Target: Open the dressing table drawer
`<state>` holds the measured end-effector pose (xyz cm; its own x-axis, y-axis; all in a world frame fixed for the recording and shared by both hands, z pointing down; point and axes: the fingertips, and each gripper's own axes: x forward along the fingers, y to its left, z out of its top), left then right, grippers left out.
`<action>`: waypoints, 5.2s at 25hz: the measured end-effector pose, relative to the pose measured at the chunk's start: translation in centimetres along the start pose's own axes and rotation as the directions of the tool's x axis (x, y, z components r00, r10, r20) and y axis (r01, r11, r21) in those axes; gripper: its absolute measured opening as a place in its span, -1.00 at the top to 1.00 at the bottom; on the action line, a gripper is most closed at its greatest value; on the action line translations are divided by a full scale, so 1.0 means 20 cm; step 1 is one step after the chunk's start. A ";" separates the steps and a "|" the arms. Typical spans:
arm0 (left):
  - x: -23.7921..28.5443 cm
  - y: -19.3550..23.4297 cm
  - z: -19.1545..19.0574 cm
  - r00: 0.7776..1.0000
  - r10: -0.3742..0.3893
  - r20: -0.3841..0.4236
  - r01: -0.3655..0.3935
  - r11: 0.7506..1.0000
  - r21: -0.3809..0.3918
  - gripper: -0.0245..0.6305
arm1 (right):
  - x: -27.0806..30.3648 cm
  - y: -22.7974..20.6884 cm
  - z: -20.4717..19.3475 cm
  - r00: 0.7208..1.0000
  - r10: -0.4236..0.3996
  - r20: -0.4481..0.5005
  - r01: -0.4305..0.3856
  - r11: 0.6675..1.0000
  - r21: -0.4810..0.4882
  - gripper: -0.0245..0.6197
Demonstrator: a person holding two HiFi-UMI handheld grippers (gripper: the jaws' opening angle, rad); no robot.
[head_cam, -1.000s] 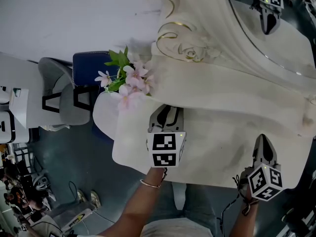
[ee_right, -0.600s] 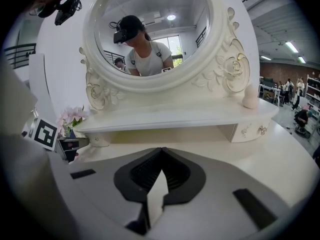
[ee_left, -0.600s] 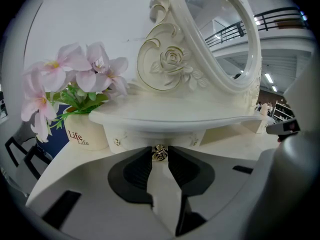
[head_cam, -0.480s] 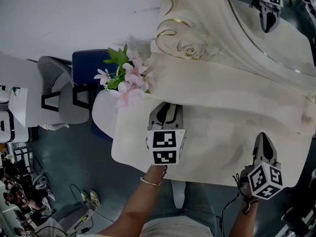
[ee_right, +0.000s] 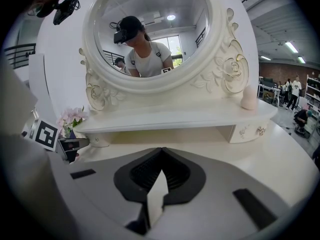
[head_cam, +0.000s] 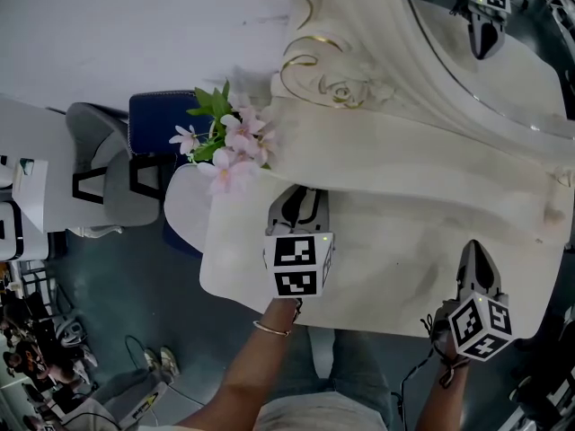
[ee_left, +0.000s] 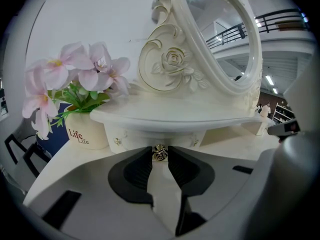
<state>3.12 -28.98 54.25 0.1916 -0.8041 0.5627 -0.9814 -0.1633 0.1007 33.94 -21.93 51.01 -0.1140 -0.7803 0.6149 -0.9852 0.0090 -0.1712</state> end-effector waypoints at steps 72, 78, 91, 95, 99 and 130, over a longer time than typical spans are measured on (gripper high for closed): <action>-0.17 -0.04 -0.13 1.000 0.010 -0.017 -0.010 1.000 0.006 0.60 | -0.08 0.06 -0.04 0.999 0.046 -0.003 -0.046 0.998 -0.042 0.90; -0.19 -0.04 -0.15 1.000 0.015 -0.015 -0.015 1.000 -0.001 0.60 | -0.09 0.06 -0.03 0.999 0.048 -0.001 -0.048 0.998 -0.048 0.90; -0.23 -0.04 -0.17 1.000 0.022 -0.016 -0.022 1.000 -0.004 0.60 | -0.11 0.07 -0.04 0.998 0.057 -0.001 -0.057 0.997 -0.054 0.90; -0.24 -0.04 -0.18 1.000 0.023 -0.016 -0.023 1.000 -0.006 0.60 | -0.12 0.07 -0.04 0.998 0.057 0.001 -0.057 0.997 -0.053 0.90; -0.25 -0.04 -0.18 1.000 0.024 -0.017 -0.024 1.000 -0.006 0.60 | -0.12 0.07 -0.04 0.998 0.059 -0.001 -0.059 0.997 -0.055 0.90; -0.29 -0.04 -0.22 0.999 0.035 -0.014 -0.035 0.999 -0.018 0.60 | -0.13 0.09 -0.05 0.997 0.074 -0.004 -0.074 0.995 -0.063 0.90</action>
<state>2.84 -21.69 54.42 0.1568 -0.8013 0.5773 -0.9876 -0.1247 0.0952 32.34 -19.22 49.91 -0.1868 -0.7753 0.6034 -0.9802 0.1057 -0.1676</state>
